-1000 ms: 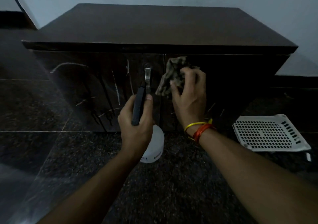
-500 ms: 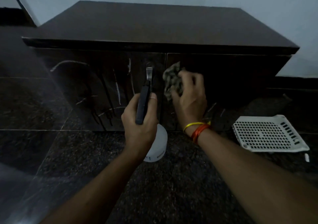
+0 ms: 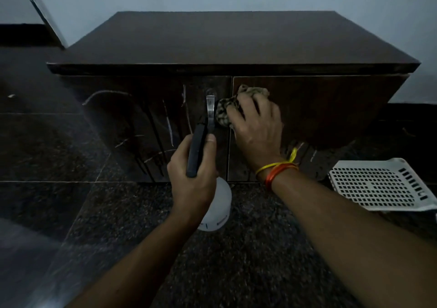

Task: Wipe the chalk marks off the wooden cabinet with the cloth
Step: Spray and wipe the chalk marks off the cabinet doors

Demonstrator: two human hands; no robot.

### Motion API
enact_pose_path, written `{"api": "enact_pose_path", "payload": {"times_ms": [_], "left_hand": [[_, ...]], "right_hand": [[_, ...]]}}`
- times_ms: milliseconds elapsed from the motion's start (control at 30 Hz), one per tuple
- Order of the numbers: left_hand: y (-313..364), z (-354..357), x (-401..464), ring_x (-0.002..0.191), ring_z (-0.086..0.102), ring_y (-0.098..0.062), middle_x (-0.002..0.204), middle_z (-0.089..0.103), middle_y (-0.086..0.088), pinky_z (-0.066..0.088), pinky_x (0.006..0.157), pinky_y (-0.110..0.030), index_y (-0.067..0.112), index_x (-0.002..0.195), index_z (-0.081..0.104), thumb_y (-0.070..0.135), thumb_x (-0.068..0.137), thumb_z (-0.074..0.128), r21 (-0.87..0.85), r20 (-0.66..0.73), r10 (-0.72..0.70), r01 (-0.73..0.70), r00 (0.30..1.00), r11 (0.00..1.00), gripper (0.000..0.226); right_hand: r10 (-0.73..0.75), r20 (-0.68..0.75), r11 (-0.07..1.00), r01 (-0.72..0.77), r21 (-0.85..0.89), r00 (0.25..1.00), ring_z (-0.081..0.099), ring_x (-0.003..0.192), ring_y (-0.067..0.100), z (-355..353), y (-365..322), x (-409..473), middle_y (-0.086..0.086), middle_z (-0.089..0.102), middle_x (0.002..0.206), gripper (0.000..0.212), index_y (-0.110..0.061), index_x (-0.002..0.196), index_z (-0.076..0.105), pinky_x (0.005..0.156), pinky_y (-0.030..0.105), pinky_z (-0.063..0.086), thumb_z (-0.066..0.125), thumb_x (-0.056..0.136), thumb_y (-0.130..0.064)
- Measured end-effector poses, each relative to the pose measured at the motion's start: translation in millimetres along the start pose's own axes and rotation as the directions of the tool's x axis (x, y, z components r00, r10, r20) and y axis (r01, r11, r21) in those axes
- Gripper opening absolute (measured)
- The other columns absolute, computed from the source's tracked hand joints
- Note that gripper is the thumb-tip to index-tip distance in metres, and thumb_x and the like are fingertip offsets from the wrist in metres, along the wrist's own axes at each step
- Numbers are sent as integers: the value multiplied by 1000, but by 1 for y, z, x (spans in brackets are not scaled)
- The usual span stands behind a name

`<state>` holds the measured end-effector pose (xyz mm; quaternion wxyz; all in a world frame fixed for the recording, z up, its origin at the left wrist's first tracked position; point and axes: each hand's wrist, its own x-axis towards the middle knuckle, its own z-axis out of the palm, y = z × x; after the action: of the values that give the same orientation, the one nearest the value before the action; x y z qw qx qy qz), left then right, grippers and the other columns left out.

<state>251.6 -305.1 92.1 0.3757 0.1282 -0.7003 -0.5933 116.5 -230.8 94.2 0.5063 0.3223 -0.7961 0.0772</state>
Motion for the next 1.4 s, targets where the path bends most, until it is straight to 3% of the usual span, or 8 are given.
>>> {"api": "enact_pose_path", "payload": {"times_ms": [267,500,733,867,967,1067,1200,1400], "left_hand": [[-1,-6,4,58,49,-40,67,51,-23,44,53,-47,5,83,58,37,95,53,1,-19,4,-4,1000,1000,35],[5,-4,4,56,48,-43,64,48,-28,43,51,-47,9,75,54,29,97,54,6,-42,12,-11,999,1000,30],[1,-6,4,56,47,-45,65,47,-26,42,49,-48,6,81,57,34,96,54,-12,-31,-4,4,1000,1000,32],[-2,-8,5,54,45,-44,62,45,-26,43,48,-39,4,82,57,26,98,53,-19,-34,-2,1,999,1000,28],[-6,-7,7,54,46,-43,63,46,-27,43,48,-36,2,83,58,25,99,53,-16,-40,-7,7,999,1000,29],[-6,-3,8,56,47,-43,65,47,-28,44,49,-42,4,82,58,26,99,54,-24,-42,-13,12,999,1000,28],[-8,4,8,56,48,-41,68,49,-31,44,49,-28,1,83,57,21,100,54,-36,-47,-22,20,999,999,27],[-7,5,1,56,47,-41,70,51,-30,44,48,-36,4,82,57,28,97,54,-26,-4,-21,21,1000,999,28]], "right_hand": [[-145,168,977,168,-131,975,46,110,28,-3,-9,-23,9,62,119,27,-13,113,62,83,39,43,50,89,-16],[63,46,990,-68,126,997,57,83,34,-24,11,29,15,61,97,21,-11,101,59,60,36,44,53,82,-5],[-244,174,969,233,83,954,51,86,27,5,0,-37,5,61,84,19,-17,94,57,68,37,33,61,76,-20],[-3,455,989,-63,131,891,62,73,35,11,12,-84,17,58,95,48,-14,102,48,45,30,40,75,63,-9],[222,519,907,-370,200,826,58,64,41,11,3,-85,20,53,98,37,-7,98,53,45,30,32,69,66,2],[398,483,726,-589,353,780,54,75,36,8,-11,-67,18,50,103,18,-6,94,55,57,31,35,62,78,-10],[521,459,531,-694,486,720,49,75,27,5,-17,-52,13,48,99,20,-8,88,53,60,29,32,59,77,-23],[593,483,511,-765,392,644,53,84,30,2,-12,-51,15,50,103,20,-8,91,55,64,26,31,63,74,-14]]}}
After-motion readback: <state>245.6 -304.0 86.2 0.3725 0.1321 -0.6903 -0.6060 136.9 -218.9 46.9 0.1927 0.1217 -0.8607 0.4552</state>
